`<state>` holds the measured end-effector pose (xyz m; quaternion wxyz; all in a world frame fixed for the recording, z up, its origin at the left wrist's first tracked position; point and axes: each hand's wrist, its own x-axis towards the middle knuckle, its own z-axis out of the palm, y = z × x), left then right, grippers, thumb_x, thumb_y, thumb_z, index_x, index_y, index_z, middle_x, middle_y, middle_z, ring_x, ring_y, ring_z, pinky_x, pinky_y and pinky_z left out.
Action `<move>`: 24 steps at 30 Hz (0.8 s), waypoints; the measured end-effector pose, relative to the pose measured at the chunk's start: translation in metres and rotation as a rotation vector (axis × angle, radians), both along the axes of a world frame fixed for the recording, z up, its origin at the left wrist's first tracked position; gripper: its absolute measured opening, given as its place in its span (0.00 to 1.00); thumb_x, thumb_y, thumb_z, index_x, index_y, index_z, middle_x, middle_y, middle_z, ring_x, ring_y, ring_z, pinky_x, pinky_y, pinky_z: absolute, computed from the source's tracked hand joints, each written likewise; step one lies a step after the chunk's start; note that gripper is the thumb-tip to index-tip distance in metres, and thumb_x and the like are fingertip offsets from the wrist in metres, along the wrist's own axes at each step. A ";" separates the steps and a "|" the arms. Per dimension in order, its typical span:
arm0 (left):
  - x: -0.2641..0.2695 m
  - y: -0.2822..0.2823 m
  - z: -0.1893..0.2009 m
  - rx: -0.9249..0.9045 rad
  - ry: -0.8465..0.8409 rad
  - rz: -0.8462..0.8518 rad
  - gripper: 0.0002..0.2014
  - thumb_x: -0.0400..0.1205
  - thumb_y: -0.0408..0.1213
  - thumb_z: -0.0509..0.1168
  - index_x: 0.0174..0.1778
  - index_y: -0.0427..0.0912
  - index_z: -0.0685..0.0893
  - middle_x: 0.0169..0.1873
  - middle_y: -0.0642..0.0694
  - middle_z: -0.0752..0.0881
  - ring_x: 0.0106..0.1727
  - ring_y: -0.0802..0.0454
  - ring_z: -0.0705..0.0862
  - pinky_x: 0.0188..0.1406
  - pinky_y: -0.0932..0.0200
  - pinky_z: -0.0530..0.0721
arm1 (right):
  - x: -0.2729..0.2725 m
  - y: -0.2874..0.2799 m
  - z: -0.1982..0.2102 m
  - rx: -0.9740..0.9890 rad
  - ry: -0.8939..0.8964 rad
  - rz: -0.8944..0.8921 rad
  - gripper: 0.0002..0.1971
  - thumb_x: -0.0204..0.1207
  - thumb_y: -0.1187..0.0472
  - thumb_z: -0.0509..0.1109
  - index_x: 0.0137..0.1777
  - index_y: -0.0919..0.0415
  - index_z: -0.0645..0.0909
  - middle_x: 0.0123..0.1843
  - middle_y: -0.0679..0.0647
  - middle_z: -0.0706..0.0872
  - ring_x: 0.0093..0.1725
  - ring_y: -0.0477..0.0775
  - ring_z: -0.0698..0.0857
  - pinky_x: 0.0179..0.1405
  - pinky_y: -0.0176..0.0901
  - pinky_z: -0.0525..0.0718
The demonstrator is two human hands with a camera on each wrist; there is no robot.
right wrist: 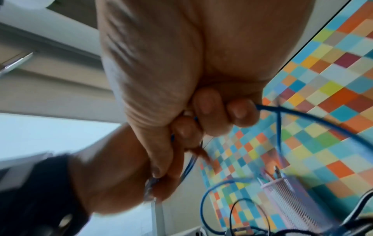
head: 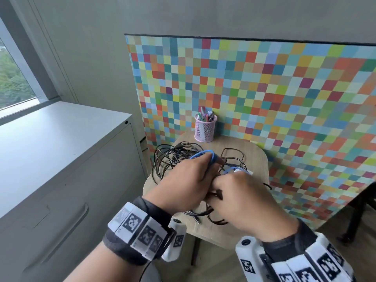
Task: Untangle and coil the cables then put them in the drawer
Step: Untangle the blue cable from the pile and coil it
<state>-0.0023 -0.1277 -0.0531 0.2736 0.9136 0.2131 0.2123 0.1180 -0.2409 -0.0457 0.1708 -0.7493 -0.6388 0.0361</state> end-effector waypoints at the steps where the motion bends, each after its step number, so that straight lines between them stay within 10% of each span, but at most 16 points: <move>1: -0.002 0.002 0.001 0.044 0.040 0.002 0.10 0.93 0.44 0.56 0.47 0.50 0.79 0.40 0.54 0.86 0.41 0.53 0.81 0.45 0.52 0.75 | 0.007 -0.005 0.002 0.063 0.059 -0.019 0.13 0.74 0.37 0.74 0.46 0.45 0.86 0.35 0.47 0.87 0.38 0.51 0.85 0.34 0.48 0.81; 5: -0.009 0.003 0.008 -0.191 0.087 -0.102 0.21 0.93 0.51 0.56 0.35 0.50 0.81 0.24 0.55 0.75 0.27 0.58 0.71 0.32 0.56 0.71 | 0.033 -0.016 0.007 0.252 0.275 -0.042 0.16 0.65 0.30 0.76 0.39 0.40 0.86 0.26 0.41 0.83 0.27 0.45 0.79 0.29 0.49 0.82; 8: -0.011 0.000 0.011 -0.583 0.027 -0.189 0.33 0.89 0.61 0.50 0.32 0.39 0.83 0.23 0.44 0.70 0.25 0.45 0.65 0.27 0.54 0.60 | 0.046 -0.013 0.004 0.283 0.459 0.031 0.19 0.64 0.29 0.78 0.52 0.36 0.88 0.28 0.46 0.80 0.28 0.42 0.76 0.33 0.53 0.81; 11: -0.013 0.000 0.011 -0.744 -0.021 -0.287 0.27 0.89 0.56 0.52 0.30 0.42 0.78 0.25 0.37 0.65 0.24 0.40 0.59 0.26 0.49 0.55 | 0.051 -0.012 0.001 0.142 0.574 0.186 0.26 0.73 0.25 0.70 0.70 0.28 0.82 0.34 0.45 0.81 0.36 0.43 0.81 0.43 0.59 0.86; 14: -0.016 0.000 0.012 -0.923 -0.081 -0.418 0.23 0.90 0.50 0.54 0.32 0.41 0.78 0.23 0.46 0.62 0.23 0.51 0.58 0.25 0.57 0.58 | 0.044 -0.012 0.008 0.026 0.683 0.341 0.16 0.87 0.41 0.65 0.62 0.44 0.90 0.52 0.43 0.93 0.59 0.46 0.90 0.66 0.58 0.85; 19: -0.014 0.006 0.011 -0.987 -0.145 -0.429 0.17 0.91 0.43 0.54 0.41 0.40 0.81 0.24 0.47 0.62 0.26 0.48 0.66 0.44 0.54 0.80 | 0.042 -0.005 0.006 0.208 0.496 0.282 0.20 0.86 0.32 0.59 0.44 0.36 0.88 0.37 0.47 0.88 0.41 0.49 0.86 0.46 0.50 0.84; 24: -0.012 0.002 0.012 -1.126 -0.322 -0.315 0.18 0.87 0.48 0.58 0.33 0.46 0.77 0.25 0.48 0.60 0.25 0.54 0.56 0.25 0.56 0.54 | 0.042 0.004 -0.002 0.363 0.538 0.215 0.20 0.86 0.37 0.62 0.56 0.47 0.89 0.44 0.51 0.92 0.46 0.54 0.90 0.48 0.59 0.86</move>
